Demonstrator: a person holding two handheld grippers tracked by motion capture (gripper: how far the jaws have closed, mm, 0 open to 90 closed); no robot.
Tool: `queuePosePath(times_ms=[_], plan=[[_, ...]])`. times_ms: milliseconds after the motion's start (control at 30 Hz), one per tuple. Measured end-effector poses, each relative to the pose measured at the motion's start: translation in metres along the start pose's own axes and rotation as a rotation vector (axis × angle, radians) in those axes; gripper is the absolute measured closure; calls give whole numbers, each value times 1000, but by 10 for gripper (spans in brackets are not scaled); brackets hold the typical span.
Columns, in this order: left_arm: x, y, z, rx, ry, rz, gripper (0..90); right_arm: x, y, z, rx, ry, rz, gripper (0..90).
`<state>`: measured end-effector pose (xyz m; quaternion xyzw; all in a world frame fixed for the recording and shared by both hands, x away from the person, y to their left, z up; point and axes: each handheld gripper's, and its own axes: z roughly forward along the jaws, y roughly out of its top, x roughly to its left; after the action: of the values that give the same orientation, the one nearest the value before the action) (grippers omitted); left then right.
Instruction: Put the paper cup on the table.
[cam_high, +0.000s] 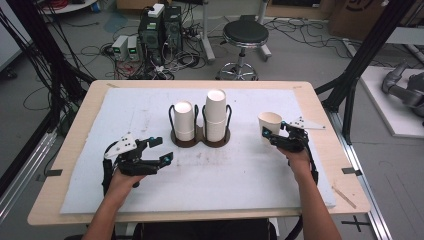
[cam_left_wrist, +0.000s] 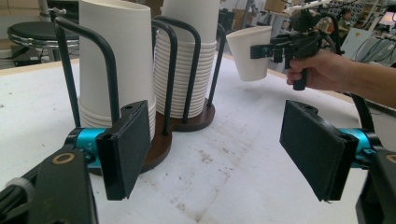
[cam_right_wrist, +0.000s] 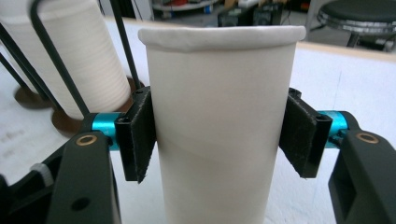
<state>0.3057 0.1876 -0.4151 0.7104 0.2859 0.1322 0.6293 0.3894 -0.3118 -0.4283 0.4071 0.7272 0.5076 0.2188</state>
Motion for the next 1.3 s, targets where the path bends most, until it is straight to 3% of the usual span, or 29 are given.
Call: queuePosePath(times_ms=[200,567,767,967,1300], plan=[[-1,-1,0,0,-1,-2,247,-3,-6,3,79,-6,-4,355],[0,0,3,4,-7,-1,247,-1,-15,-14,77,-12,-49,320],[1,-1,4,5,-7,-3,247,-1,-20,-21,86,-22,10,184],[2,-2,3,9,-4,-4,247,-1,-25,-35,103,-13,14,183],[2,-2,2,-2,12,-2,247,16,-32,-76,80,39,-51,184]])
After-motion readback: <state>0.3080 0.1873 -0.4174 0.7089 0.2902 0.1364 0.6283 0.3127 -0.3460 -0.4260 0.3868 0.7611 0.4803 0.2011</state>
